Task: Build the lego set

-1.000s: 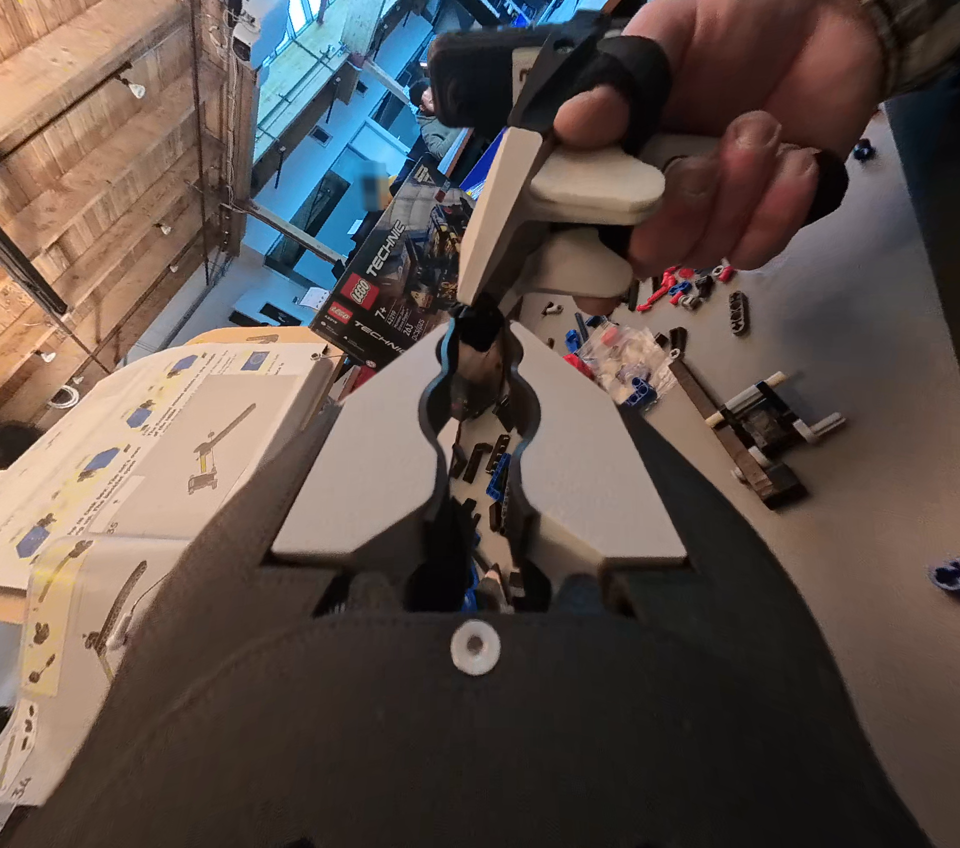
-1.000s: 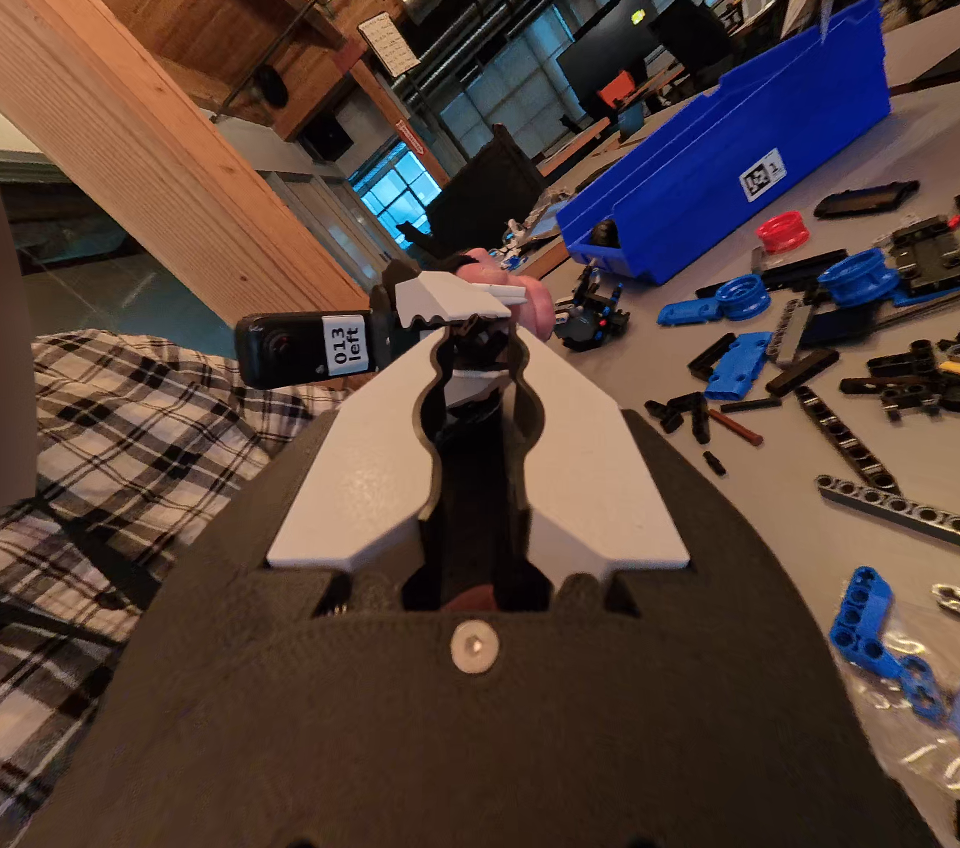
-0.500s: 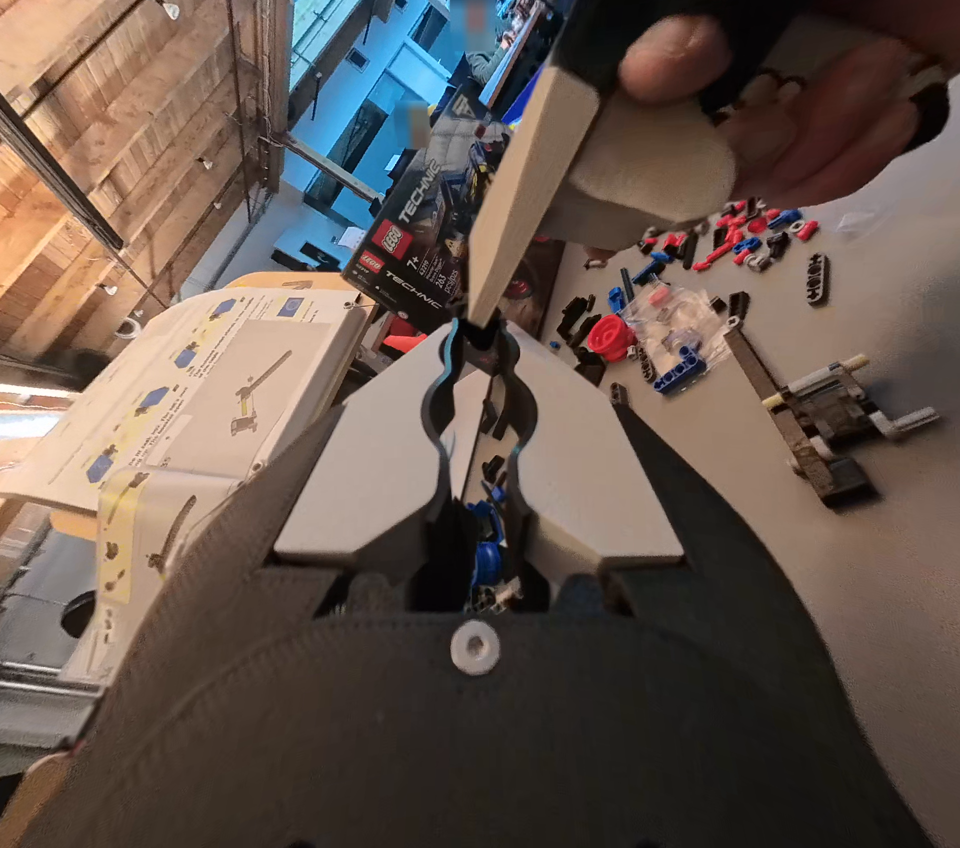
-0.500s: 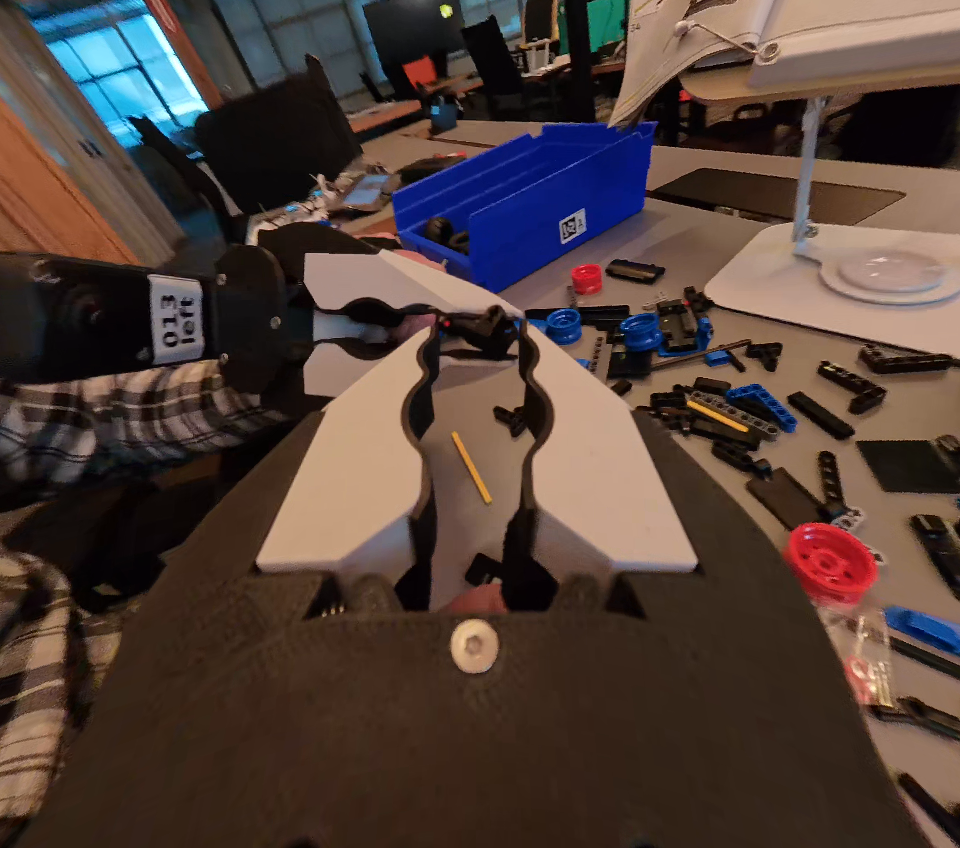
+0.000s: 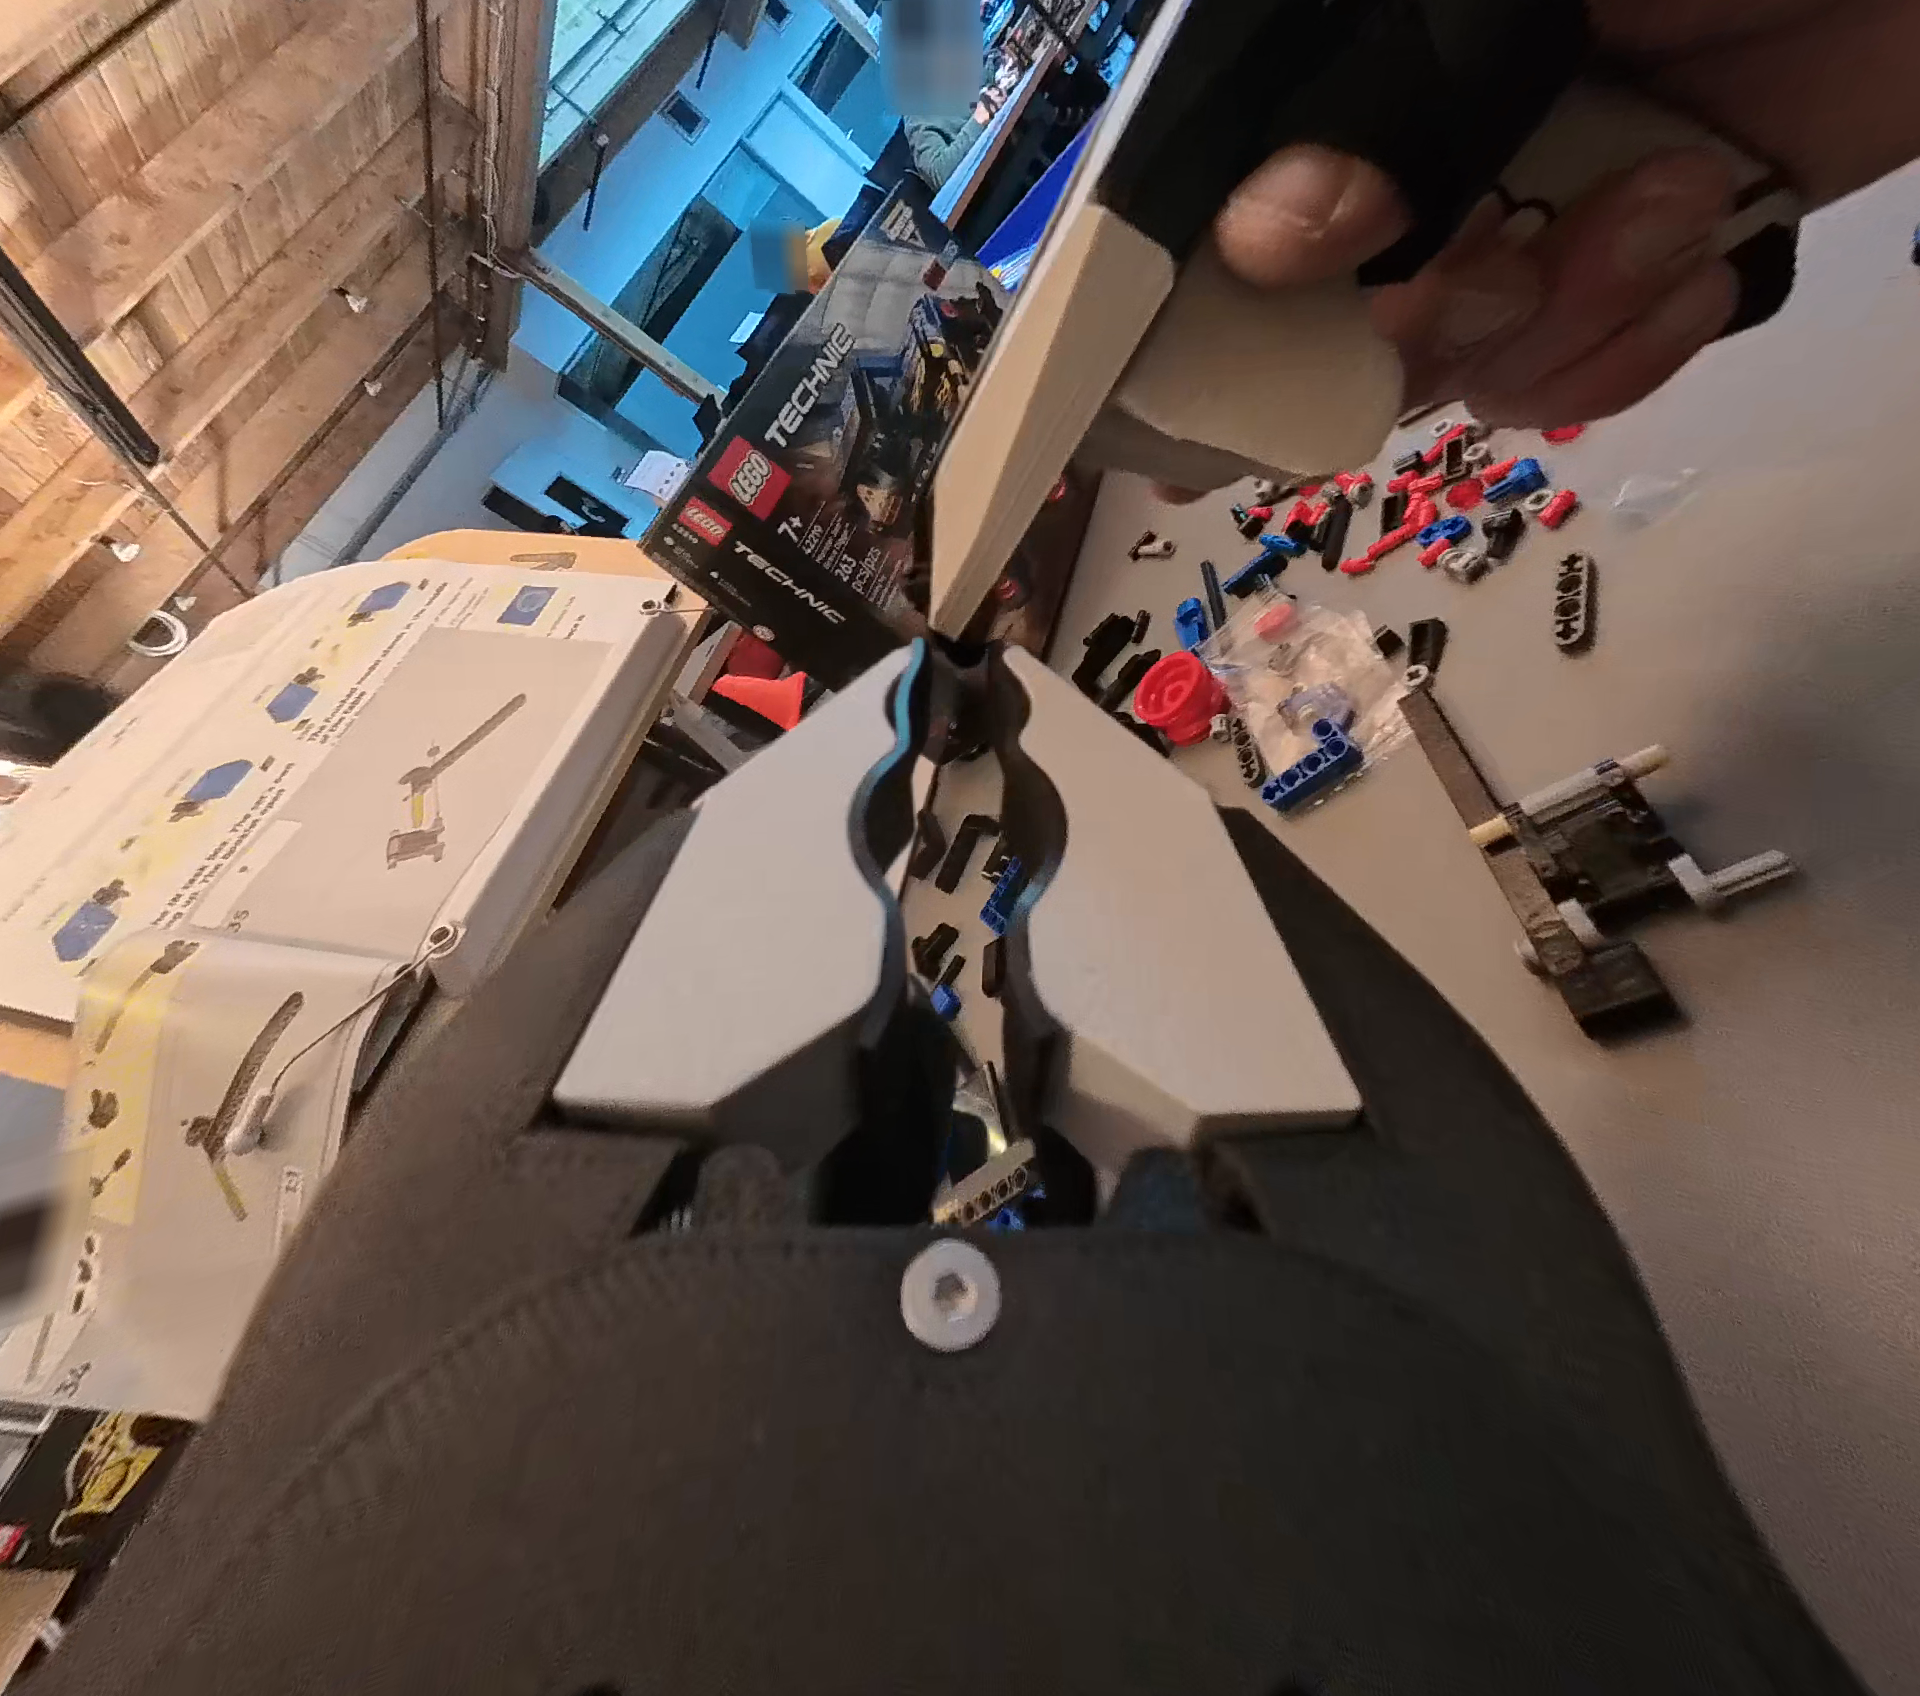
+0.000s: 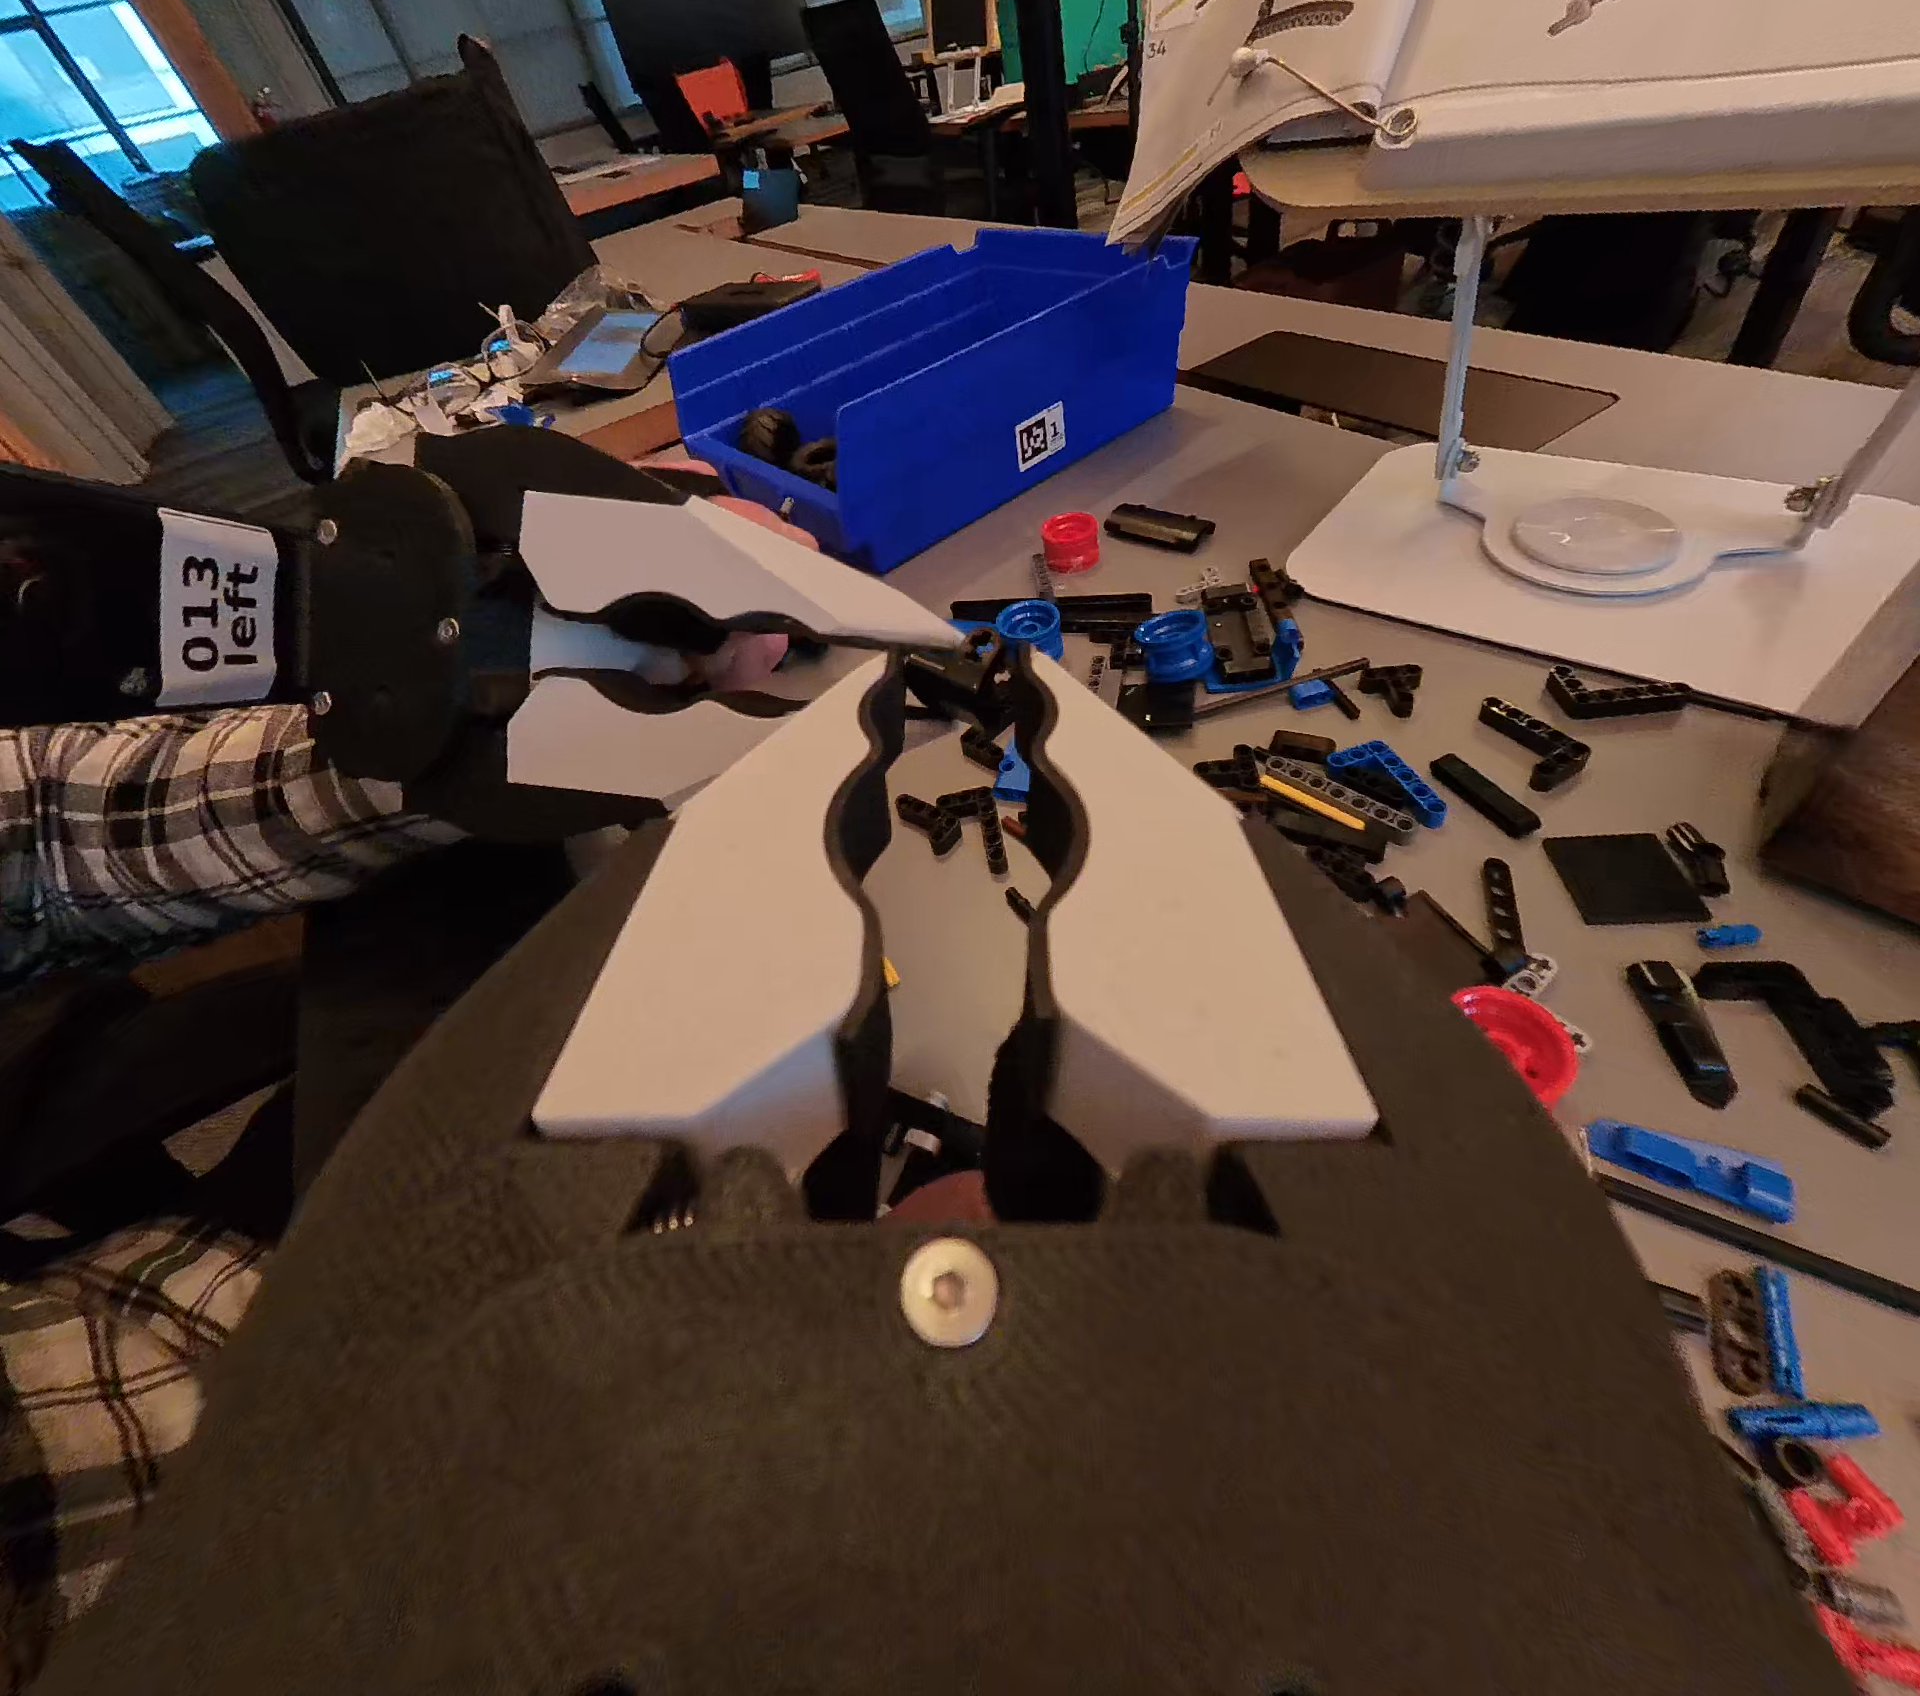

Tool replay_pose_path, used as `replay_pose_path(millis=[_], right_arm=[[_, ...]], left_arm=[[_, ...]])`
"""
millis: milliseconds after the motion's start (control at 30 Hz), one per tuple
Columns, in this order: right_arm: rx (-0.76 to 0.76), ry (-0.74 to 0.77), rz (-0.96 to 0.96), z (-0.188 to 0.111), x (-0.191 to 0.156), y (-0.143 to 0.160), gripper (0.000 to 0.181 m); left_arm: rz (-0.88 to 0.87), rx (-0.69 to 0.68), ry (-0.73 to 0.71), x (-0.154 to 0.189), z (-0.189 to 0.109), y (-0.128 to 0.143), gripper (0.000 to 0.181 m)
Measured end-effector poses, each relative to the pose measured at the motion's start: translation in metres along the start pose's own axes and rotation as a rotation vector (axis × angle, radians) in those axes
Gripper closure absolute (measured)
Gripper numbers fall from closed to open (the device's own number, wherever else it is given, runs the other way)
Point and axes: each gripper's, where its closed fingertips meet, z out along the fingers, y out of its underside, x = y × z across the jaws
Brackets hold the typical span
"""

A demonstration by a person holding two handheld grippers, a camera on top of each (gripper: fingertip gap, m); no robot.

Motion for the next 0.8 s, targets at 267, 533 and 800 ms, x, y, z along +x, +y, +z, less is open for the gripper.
replay_pose_path(millis=[267, 533, 800], right_arm=[[0.021, -0.025, -0.002, -0.002, -0.008, -0.007, 0.150], [0.096, -0.058, -0.025, -0.014, -0.020, -0.019, 0.145], [0.159, -0.114, -0.068, -0.015, -0.047, -0.034, 0.150]], left_arm=[[-0.142, 0.066, 0.035, -0.005, -0.005, -0.008, 0.176], [-0.764, 0.426, 0.331, -0.027, -0.035, -0.034, 0.176], [-1.017, 0.679, 0.608, -0.033, -0.065, -0.049, 0.176]])
